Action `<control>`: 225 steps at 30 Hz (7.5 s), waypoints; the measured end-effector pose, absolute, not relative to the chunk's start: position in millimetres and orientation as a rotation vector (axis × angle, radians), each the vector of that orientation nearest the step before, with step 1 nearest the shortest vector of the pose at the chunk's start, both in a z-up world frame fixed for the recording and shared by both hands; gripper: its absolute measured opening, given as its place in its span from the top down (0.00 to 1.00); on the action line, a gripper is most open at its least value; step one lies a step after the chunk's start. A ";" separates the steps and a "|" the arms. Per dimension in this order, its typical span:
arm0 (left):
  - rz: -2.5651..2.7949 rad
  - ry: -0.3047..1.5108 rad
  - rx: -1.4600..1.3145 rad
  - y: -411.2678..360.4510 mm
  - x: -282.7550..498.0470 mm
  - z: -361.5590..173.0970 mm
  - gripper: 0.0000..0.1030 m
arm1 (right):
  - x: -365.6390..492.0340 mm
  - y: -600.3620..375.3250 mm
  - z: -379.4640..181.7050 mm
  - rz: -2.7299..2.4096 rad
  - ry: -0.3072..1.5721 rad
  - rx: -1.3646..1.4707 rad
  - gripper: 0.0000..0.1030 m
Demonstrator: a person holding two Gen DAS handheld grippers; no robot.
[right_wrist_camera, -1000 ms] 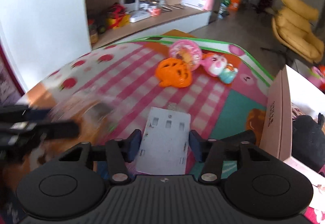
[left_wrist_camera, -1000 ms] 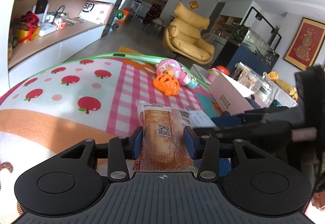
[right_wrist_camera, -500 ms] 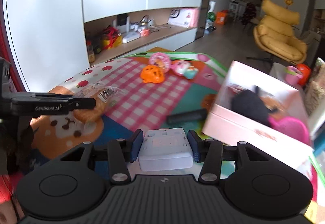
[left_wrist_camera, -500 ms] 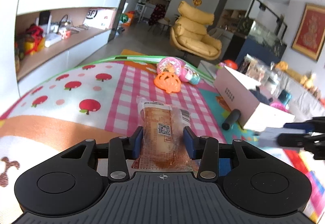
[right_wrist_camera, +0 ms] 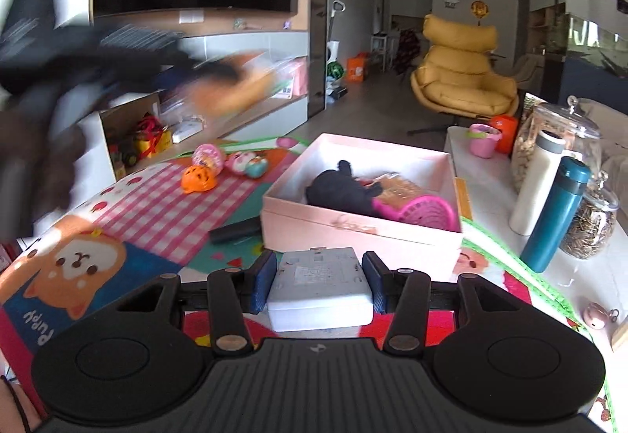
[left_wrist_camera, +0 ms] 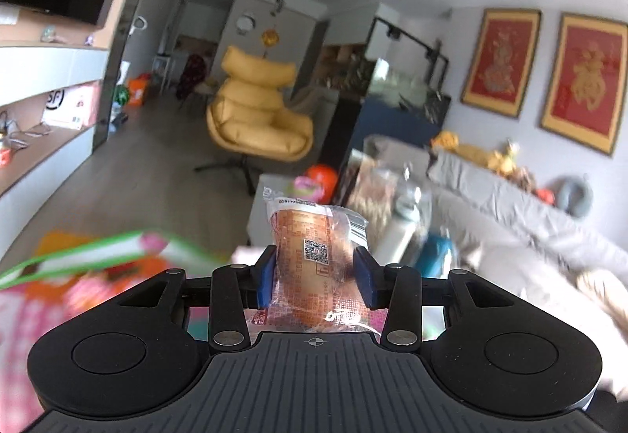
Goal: Organize objects
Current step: 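Drop the bread into the pink box with the left tool while the right tool places the package, then grasp the orange pumpkin toy on the mat with the right tool, then carry the pumpkin toy over the pink box and release it with the right tool, then grasp the pink pig figurine on the mat with the left tool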
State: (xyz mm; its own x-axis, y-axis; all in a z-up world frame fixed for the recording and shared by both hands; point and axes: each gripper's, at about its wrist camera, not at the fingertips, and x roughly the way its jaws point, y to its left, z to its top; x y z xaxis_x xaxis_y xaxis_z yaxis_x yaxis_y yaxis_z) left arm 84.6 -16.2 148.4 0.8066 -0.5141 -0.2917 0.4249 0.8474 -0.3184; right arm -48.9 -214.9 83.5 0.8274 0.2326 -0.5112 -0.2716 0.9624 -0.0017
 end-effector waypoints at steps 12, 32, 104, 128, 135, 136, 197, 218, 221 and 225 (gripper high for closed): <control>-0.543 0.514 -0.254 -60.4 138.5 94.9 0.55 | -25.2 -253.4 79.6 0.198 0.540 0.029 0.54; -0.547 0.612 0.054 21.5 56.9 34.0 0.55 | 45.0 -235.4 68.5 0.142 0.508 0.088 0.18; -0.166 0.624 -0.151 132.6 30.9 12.2 0.78 | 124.4 -26.6 33.1 0.422 0.789 -0.133 0.36; -0.152 0.630 -0.131 128.5 32.5 9.2 0.77 | 76.3 -50.3 48.5 0.442 0.750 -0.232 0.42; -0.109 0.624 -0.010 108.9 29.6 14.3 0.79 | 8.9 -101.6 62.5 0.376 0.650 -0.274 0.42; -0.110 0.623 0.001 106.4 27.6 15.1 0.79 | 0.0 -109.7 63.2 0.368 0.640 -0.272 0.42; -0.405 0.661 -0.013 -1.3 9.0 68.8 0.79 | -42.0 -206.4 41.9 0.317 0.570 -0.115 0.43; -0.418 0.494 -0.254 -32.1 109.3 92.3 0.76 | -29.8 -235.0 63.0 0.242 0.468 -0.069 0.43; -0.409 0.455 -0.178 -15.2 70.3 78.3 0.76 | -9.4 -244.8 78.7 0.211 0.442 -0.022 0.43; -0.383 0.538 -0.103 -0.8 48.2 56.0 0.76 | 32.7 -245.3 92.9 0.178 0.425 0.010 0.27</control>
State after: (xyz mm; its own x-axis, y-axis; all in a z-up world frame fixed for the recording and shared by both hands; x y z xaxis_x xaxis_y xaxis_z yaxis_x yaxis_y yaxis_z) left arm 48.2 -0.8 56.0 0.7902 -0.3817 -0.4795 0.3284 0.9243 -0.1947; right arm 32.7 -245.3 92.9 0.8959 0.1738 -0.4088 -0.1695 0.9844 0.0471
